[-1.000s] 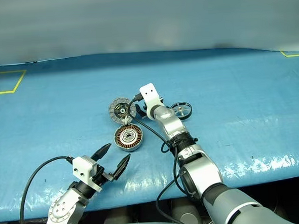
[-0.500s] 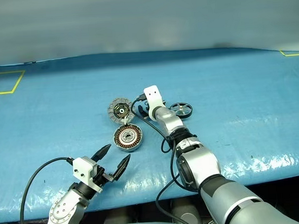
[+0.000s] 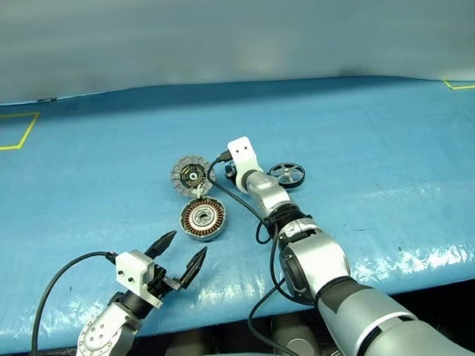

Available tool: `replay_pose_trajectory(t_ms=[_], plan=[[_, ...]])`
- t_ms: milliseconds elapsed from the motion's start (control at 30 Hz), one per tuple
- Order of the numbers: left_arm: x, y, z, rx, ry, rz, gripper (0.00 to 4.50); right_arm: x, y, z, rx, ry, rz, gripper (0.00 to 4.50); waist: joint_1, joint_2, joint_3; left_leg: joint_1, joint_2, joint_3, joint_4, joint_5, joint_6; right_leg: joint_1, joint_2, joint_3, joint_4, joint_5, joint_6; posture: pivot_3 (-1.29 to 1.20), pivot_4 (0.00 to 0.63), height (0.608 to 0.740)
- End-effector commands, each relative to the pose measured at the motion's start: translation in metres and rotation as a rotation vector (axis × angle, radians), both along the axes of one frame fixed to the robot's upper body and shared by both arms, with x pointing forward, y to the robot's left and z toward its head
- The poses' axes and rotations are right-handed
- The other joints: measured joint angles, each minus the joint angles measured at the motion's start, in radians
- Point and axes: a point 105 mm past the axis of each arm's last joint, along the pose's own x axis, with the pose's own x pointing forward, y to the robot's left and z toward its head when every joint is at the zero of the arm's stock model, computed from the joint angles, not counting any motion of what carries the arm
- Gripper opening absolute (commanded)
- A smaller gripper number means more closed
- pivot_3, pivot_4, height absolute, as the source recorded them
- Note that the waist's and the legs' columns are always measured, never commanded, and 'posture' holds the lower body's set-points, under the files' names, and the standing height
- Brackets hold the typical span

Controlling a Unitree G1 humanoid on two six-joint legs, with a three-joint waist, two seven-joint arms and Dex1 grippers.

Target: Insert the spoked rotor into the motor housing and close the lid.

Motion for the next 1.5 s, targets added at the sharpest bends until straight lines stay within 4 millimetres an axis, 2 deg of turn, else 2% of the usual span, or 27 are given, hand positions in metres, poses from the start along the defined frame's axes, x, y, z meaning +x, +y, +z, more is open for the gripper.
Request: replay_pose_trajectory(t_ms=[33, 367, 633, 833, 1000, 1267, 1500], plan=[[-0.001, -0.006, 0.016, -0.011, -0.07, -0.02, 4.5, 0.002, 0.003, 0.005, -0.003, -0.012, 0.001, 0.74, 0.0, 0.0, 0.0, 0.0, 0.0, 0.0, 0.0, 0.0, 0.0, 0.0, 0.0, 0.0, 0.0, 0.0, 0.0, 0.0, 0.15, 0.74], [0.0, -0.008, 0.016, -0.01, -0.068, -0.027, 4.5, -0.001, -0.007, -0.007, -0.023, 0.019, -0.011, 0.74, 0.0, 0.0, 0.0, 0.0, 0.0, 0.0, 0.0, 0.0, 0.0, 0.0, 0.0, 0.0, 0.0, 0.0, 0.0, 0.0, 0.15, 0.74], [0.001, -0.008, 0.015, -0.013, -0.063, -0.037, 4.5, -0.015, -0.026, -0.033, -0.098, 0.081, -0.006, 0.74, 0.006, 0.0, -0.001, 0.002, 0.0, 0.0, 0.0, 0.0, 0.0, 0.002, -0.001, 0.0, 0.0, 0.0, 0.0, 0.0, 0.15, 0.74], [0.002, -0.01, 0.013, -0.015, -0.06, -0.055, 4.5, -0.027, -0.039, -0.04, -0.101, 0.11, -0.018, 0.74, 0.013, -0.001, -0.004, 0.004, 0.0, 0.0, 0.0, 0.0, 0.0, 0.005, -0.001, 0.0, 0.0, -0.004, -0.002, 0.0, 0.15, 0.74], [0.003, -0.012, 0.013, -0.018, -0.058, -0.067, 4.5, -0.043, -0.048, -0.044, -0.073, 0.145, -0.035, 0.74, 0.017, -0.001, -0.006, 0.005, 0.0, 0.0, 0.0, 0.0, 0.0, 0.005, -0.001, 0.0, 0.0, -0.005, 0.0, 0.0, 0.15, 0.74], [0.005, -0.012, 0.013, -0.019, -0.058, -0.076, 4.5, -0.085, -0.07, -0.044, -0.048, 0.178, -0.043, 0.74, 0.023, -0.003, -0.008, 0.006, 0.001, -0.001, 0.0, 0.0, 0.0, 0.006, -0.002, 0.001, 0.0, -0.008, -0.001, 0.0, 0.15, 0.74], [0.007, -0.012, 0.014, -0.009, -0.064, -0.097, 4.5, -0.116, -0.08, -0.025, -0.002, 0.179, -0.008, 0.74, 0.021, -0.003, -0.008, 0.007, 0.001, -0.001, 0.0, 0.0, 0.0, 0.006, -0.003, 0.002, 0.0, -0.008, -0.001, 0.0, 0.15, 0.74]])
